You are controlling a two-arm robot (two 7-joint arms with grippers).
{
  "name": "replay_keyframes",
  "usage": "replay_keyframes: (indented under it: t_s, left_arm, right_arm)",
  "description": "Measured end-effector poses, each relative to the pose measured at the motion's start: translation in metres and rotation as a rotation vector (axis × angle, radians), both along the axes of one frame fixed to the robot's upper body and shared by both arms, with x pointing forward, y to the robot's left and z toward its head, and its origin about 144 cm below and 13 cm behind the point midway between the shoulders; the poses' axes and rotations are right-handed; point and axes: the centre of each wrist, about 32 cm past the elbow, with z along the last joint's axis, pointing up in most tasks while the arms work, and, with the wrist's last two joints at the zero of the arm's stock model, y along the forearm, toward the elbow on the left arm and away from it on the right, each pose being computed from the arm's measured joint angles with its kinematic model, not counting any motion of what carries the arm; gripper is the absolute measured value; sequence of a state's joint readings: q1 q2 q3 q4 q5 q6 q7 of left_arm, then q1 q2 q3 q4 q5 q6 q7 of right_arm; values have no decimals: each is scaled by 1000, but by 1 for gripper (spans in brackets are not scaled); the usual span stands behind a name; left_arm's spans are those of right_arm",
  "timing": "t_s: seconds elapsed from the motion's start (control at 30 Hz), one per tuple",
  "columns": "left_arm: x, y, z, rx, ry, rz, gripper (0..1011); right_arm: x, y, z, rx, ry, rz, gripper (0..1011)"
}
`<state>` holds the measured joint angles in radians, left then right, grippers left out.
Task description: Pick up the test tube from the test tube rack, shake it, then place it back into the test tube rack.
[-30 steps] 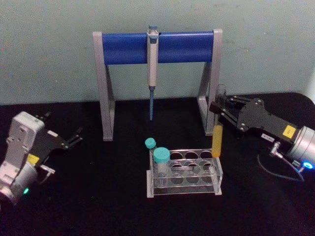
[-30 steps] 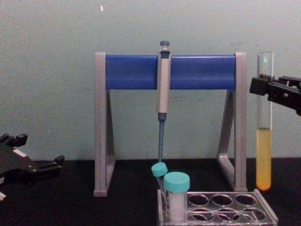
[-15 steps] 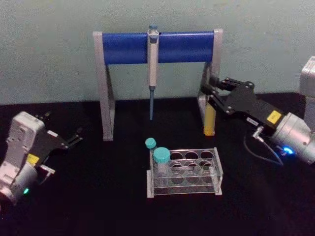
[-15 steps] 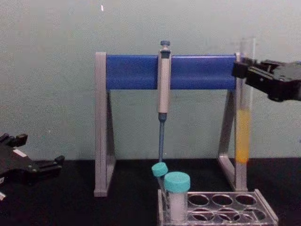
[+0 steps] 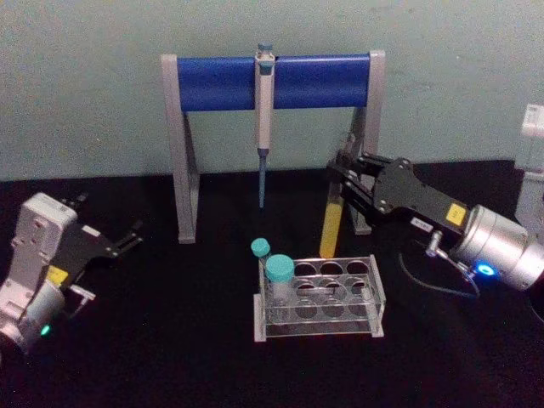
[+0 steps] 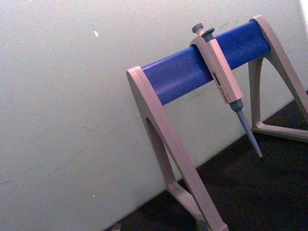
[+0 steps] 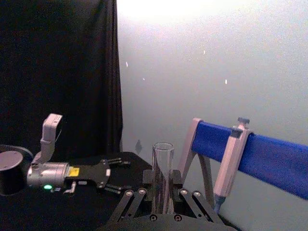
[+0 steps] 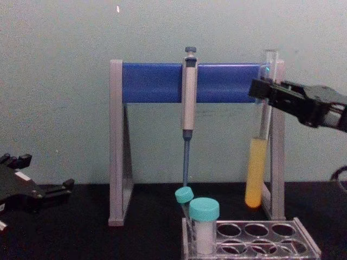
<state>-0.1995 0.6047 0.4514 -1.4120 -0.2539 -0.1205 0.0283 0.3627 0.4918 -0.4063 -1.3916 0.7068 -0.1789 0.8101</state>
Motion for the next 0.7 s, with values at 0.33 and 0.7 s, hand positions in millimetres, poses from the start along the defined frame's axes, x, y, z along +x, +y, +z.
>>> replay_keyframes:
  t_s: [0.33, 0.7]
  left_arm:
    - [0, 0, 0, 0, 0, 0, 1001]
    - [0, 0, 0, 0, 0, 0, 1001]
  right_arm:
    - [-8, -12, -8, -4, -13, -16, 234]
    - [-3, -10, -27, -8, -25, -22, 234]
